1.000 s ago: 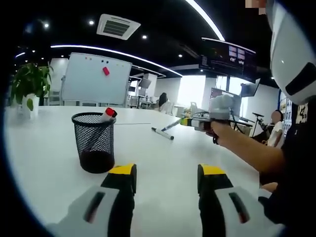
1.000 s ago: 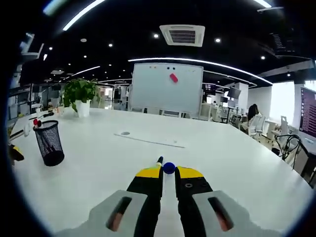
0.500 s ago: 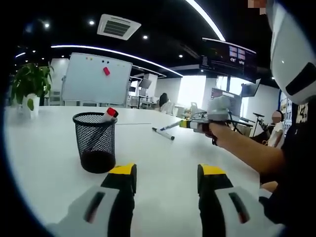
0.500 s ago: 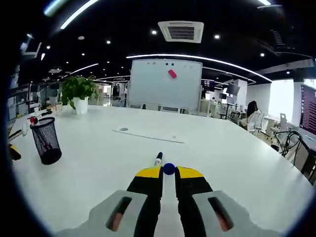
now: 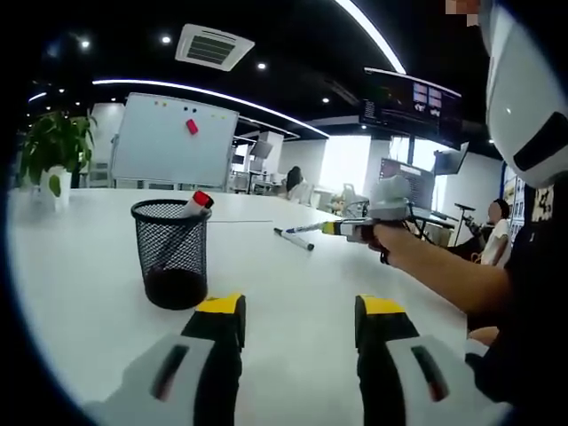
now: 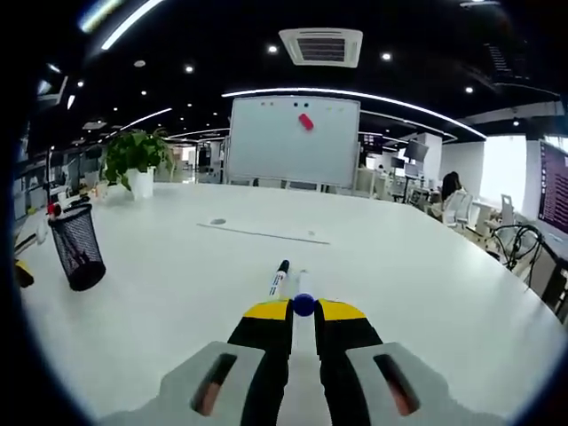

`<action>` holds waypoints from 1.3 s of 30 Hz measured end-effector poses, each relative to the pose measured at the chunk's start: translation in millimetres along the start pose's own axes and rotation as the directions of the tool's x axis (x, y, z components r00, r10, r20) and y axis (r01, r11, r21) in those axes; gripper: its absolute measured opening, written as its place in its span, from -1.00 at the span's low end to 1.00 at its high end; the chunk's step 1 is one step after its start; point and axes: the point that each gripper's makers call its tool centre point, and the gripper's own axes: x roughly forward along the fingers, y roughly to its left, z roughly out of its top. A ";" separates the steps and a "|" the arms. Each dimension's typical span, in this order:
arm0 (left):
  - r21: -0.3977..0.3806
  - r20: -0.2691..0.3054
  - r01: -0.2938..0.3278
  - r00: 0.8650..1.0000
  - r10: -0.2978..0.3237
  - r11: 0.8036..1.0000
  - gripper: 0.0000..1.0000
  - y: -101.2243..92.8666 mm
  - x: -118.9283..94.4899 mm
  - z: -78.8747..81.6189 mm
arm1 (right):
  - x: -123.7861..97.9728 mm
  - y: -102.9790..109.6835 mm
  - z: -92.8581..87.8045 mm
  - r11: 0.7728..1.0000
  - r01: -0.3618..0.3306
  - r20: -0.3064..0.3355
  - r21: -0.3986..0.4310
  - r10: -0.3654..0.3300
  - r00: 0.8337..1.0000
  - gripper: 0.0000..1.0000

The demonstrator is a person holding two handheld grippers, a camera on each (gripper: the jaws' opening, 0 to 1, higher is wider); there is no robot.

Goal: Pick up the whiteboard markers from the pen holder and place them facing the whiteboard neatly

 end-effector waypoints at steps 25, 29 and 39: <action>-0.003 0.000 -0.005 1.000 0.005 1.000 0.02 1.8 -1.1 -1.0 | 5.0 1.7 -10.4 1.000 0.015 -0.039 0.002 -0.015 0.999 -0.73; -0.003 -0.002 -0.002 1.000 0.002 1.000 0.02 1.1 -0.8 -1.2 | 5.7 0.3 -12.3 1.000 0.025 -0.049 0.007 -0.025 0.998 -0.73; -0.005 -0.003 -0.002 1.000 0.002 1.000 0.02 1.1 -0.7 -1.6 | 9.6 2.5 -21.0 1.000 0.024 -0.078 0.016 -0.022 0.997 -0.73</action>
